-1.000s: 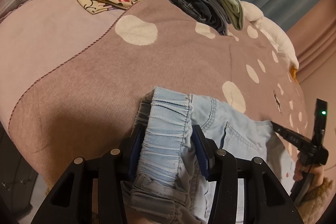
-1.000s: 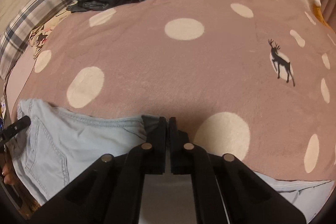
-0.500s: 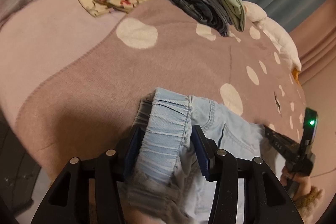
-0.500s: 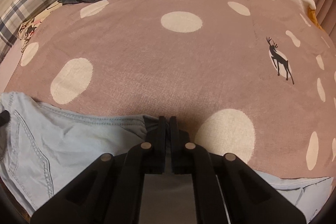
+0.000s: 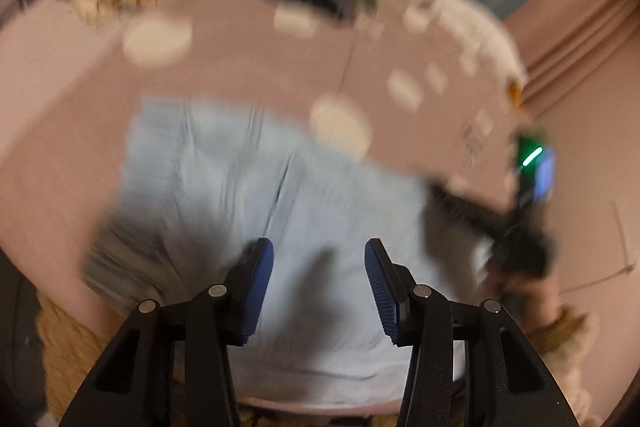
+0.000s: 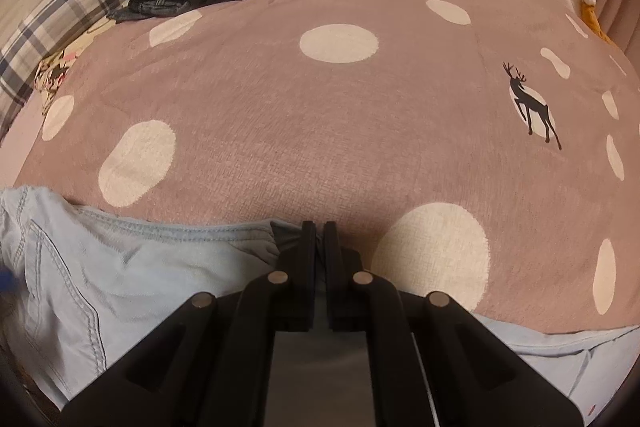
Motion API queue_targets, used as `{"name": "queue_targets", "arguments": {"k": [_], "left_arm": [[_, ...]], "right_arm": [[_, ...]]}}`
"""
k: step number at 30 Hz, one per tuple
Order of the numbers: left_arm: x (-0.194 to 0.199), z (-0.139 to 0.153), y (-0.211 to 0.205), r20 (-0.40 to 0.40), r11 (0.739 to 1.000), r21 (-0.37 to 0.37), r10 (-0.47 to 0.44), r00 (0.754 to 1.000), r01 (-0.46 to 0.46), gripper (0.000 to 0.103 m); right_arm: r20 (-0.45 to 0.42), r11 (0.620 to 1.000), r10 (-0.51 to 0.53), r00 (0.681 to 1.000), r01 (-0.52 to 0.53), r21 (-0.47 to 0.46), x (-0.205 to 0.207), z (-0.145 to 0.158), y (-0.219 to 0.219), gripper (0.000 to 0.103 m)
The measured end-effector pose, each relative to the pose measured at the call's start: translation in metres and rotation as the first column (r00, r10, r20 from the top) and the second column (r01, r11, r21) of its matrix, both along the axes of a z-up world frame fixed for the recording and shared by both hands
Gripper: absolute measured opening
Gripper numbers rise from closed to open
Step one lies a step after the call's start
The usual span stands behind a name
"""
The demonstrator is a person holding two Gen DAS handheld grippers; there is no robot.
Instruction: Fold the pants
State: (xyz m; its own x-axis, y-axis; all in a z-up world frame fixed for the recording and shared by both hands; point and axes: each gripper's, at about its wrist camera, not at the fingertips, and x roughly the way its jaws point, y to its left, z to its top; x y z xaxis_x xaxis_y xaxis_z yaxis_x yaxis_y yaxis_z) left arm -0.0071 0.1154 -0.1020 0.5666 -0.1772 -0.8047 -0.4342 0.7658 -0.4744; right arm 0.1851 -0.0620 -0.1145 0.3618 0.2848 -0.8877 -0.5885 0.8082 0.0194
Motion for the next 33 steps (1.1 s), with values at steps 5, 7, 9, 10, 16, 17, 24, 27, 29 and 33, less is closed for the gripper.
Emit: {"name": "queue_targets", "arguments": {"k": [5, 7, 9, 10, 16, 17, 24, 27, 29, 33], "left_arm": [[0.0, -0.011, -0.002, -0.011, 0.999, 0.037, -0.003, 1.0, 0.003, 0.042], [0.001, -0.012, -0.001, -0.014, 0.999, 0.032, -0.001, 1.0, 0.001, 0.042], [0.003, -0.013, -0.001, -0.016, 0.999, 0.048, -0.004, 1.0, 0.005, 0.042], [0.004, -0.013, 0.001, -0.02, 0.998, 0.056, -0.006, 1.0, 0.007, 0.042], [0.005, -0.013, 0.0, -0.016, 0.998, 0.059, -0.003, 1.0, 0.004, 0.042], [0.005, -0.014, 0.001, -0.013, 0.998, 0.06, -0.007, 1.0, 0.007, 0.042], [0.0, -0.011, -0.005, -0.015, 0.997, 0.076, -0.007, 1.0, 0.008, 0.042], [0.001, -0.011, -0.005, -0.014, 0.998, 0.066, -0.004, 1.0, 0.005, 0.042], [0.001, -0.011, -0.005, -0.014, 0.998, 0.061, -0.003, 1.0, 0.004, 0.042], [0.002, -0.011, -0.005, -0.014, 0.998, 0.067, -0.004, 1.0, 0.005, 0.042]], "right_arm": [[0.017, 1.0, -0.01, 1.0, 0.01, -0.005, -0.003, 0.0, 0.001, 0.005], [0.021, 1.0, -0.011, 1.0, 0.012, -0.009, -0.003, 0.0, 0.002, 0.005], [0.022, 1.0, -0.018, 1.0, 0.018, -0.006, -0.002, 0.0, 0.002, 0.005], [0.019, 1.0, -0.024, 1.0, 0.024, -0.001, -0.001, 0.0, 0.001, 0.005], [0.022, 0.998, -0.062, 0.998, 0.062, 0.002, 0.001, 0.011, -0.005, 0.032], [0.039, 0.996, -0.085, 0.996, 0.085, -0.007, -0.001, 0.017, -0.008, 0.041], [0.022, 0.989, -0.087, 0.996, 0.084, 0.122, -0.044, 0.057, -0.043, 0.052], [0.002, 0.994, -0.064, 0.998, 0.064, 0.085, -0.065, 0.046, -0.052, 0.048], [0.002, 0.997, -0.066, 0.998, 0.066, 0.046, -0.072, 0.036, -0.057, 0.044], [-0.037, 0.992, -0.127, 0.991, 0.128, 0.013, -0.07, 0.013, -0.081, 0.041]]}}
